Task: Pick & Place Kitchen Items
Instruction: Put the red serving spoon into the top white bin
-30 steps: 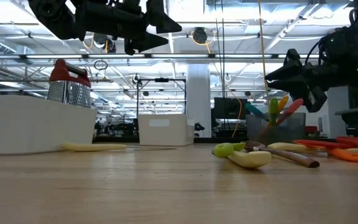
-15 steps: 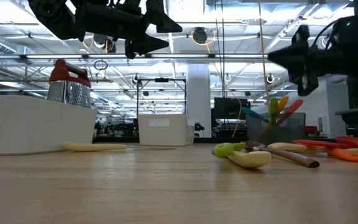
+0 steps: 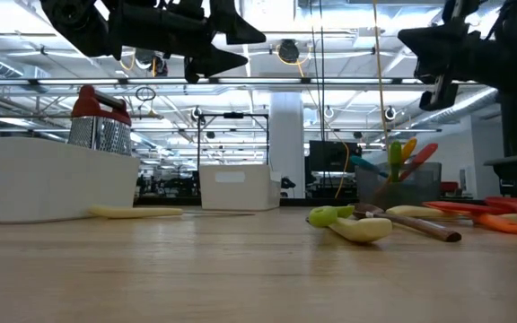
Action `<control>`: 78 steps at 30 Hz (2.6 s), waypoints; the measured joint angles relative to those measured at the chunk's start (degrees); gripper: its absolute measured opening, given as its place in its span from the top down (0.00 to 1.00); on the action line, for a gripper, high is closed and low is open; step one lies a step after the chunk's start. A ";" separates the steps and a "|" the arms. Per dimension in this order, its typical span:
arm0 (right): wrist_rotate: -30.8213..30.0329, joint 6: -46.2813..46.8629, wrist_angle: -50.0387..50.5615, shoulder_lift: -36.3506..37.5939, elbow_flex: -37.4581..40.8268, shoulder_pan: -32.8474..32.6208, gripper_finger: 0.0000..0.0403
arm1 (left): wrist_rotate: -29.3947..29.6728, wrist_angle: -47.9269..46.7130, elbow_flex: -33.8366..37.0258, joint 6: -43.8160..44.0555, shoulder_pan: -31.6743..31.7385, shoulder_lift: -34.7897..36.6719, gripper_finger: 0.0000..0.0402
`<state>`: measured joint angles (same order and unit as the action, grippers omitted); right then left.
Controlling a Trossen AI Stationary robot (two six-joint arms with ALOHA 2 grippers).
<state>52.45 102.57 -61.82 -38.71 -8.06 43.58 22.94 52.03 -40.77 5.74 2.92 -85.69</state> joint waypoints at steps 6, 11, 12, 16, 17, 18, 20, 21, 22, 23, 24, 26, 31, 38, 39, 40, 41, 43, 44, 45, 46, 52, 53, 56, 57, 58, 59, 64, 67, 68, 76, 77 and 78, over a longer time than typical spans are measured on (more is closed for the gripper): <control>0.54 -10.65 13.85 1.64 -5.60 -5.63 1.00 | 0.02 -2.94 0.00 0.02 0.00 0.00 0.23; 1.79 -20.35 29.79 1.69 -12.74 -10.92 1.00 | 0.02 -4.36 0.00 0.00 -0.01 0.00 0.23; 1.73 -22.42 33.50 1.71 -14.26 -12.08 1.00 | 0.02 -4.41 0.00 -0.29 0.00 0.00 0.23; -0.02 -31.39 52.58 1.69 -20.91 -17.04 1.00 | 0.02 -4.42 0.00 -4.19 -0.01 0.00 0.23; -1.53 -33.72 57.80 1.69 -22.60 -18.43 1.00 | 0.02 -4.42 0.00 -4.95 0.00 0.00 0.23; -3.26 -35.98 63.12 1.69 -24.27 -19.87 1.00 | 0.03 -4.43 0.00 -5.45 -0.02 0.00 0.23; -6.90 -39.67 73.42 1.69 -27.43 -22.91 1.00 | 0.04 -4.52 0.00 -5.86 -0.02 0.00 0.23; -9.03 -41.07 78.49 1.69 -28.98 -24.46 1.00 | 0.03 -4.77 0.00 -5.89 -0.01 0.00 0.23; -11.47 -42.18 83.25 1.69 -30.39 -26.16 1.00 | 0.04 -5.09 0.00 -5.92 -0.01 0.00 0.23; -14.00 -42.81 87.38 1.69 -31.57 -28.00 1.00 | 0.04 -5.40 0.00 -6.09 0.00 0.00 0.23; -16.60 -43.16 91.25 1.69 -32.66 -29.76 1.00 | 0.04 -5.69 0.00 -6.43 0.00 0.00 0.23; -21.51 -42.53 97.45 1.69 -34.20 -33.45 1.00 | 0.04 -5.98 0.00 -8.33 0.00 0.00 0.23; -30.61 -35.16 104.83 1.60 -34.95 -42.27 1.00 | 0.05 -6.10 0.00 -11.66 -0.02 0.00 0.23; -37.07 -25.40 111.07 0.01 -34.95 -51.43 1.00 | 0.05 -6.46 0.00 -11.98 0.00 0.00 0.23; -37.56 -24.17 111.77 -0.29 -34.95 -52.56 1.00 | 0.05 -6.72 0.00 -12.02 0.00 0.00 0.23; -37.67 -22.97 112.35 -0.63 -34.95 -53.55 1.00 | 0.07 -7.01 0.00 -12.04 -0.01 0.00 0.23; -37.68 -21.57 112.70 -1.01 -34.95 -54.38 1.00 | 0.05 -7.20 0.00 -12.07 -0.02 0.00 0.23; -37.53 -18.62 114.00 -1.76 -34.95 -55.88 1.00 | 0.07 -7.41 0.00 -12.04 -0.01 0.00 0.23; -37.42 -16.79 114.77 -2.13 -34.95 -56.56 1.00 | 0.06 -7.41 0.00 -12.05 -0.02 0.00 0.23; -37.44 -15.17 115.37 -2.37 -34.95 -57.28 1.00 | 0.07 -7.41 0.00 -12.10 0.00 0.00 0.23; -37.46 -13.71 116.05 -2.54 -34.95 -57.90 1.00 | 0.07 -7.41 0.00 -12.31 -0.02 0.00 0.23; -37.56 -9.25 118.42 -2.66 -34.95 -61.19 1.00 | 0.07 -7.43 0.00 -13.40 -0.01 0.00 0.23; -37.69 -8.73 118.44 -2.66 -34.95 -61.49 1.00 | 0.07 -7.45 0.00 -13.40 -0.02 0.00 0.23; -39.28 -7.14 118.42 -2.66 -34.95 -62.12 0.97 | 0.07 -7.45 0.00 -13.42 0.00 0.00 0.23; -39.85 -6.74 118.44 -2.66 -34.95 -62.14 0.96 | 0.07 -7.45 0.00 -13.40 0.00 0.00 0.23; -40.45 -6.49 118.35 -2.66 -34.95 -62.15 0.95 | 0.07 -7.47 0.00 -13.42 0.00 0.00 0.23; -40.68 -6.33 118.30 -2.66 -34.95 -62.15 0.94 | 0.07 -7.49 0.00 -13.41 0.00 0.00 0.23; -40.82 -6.17 118.29 -3.05 -34.95 -62.15 0.84 | 0.07 -7.50 0.00 -13.42 0.00 0.00 0.23; -41.07 -6.19 118.28 -3.69 -34.95 -62.15 0.77 | 0.07 -7.77 0.00 -13.42 0.00 0.00 0.23; -41.73 -6.17 118.26 -3.91 -34.95 -62.14 0.75 | 0.07 -7.87 0.00 -13.42 0.00 0.00 0.23; -45.50 -5.98 114.55 -5.09 -34.18 -62.08 0.57 | 0.08 -8.68 -0.02 -13.42 0.00 0.00 0.23; -44.91 -6.00 113.22 -5.06 -33.76 -62.08 0.56 | 0.07 -8.70 0.00 -13.42 0.00 -0.02 0.23; -44.58 -6.00 111.74 -5.06 -33.34 -62.08 0.55 | 0.07 -8.70 -0.02 -13.42 0.00 0.00 0.23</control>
<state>7.87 96.57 49.92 -43.77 -41.40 -18.50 23.00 43.33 -40.80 -7.68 2.92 -85.69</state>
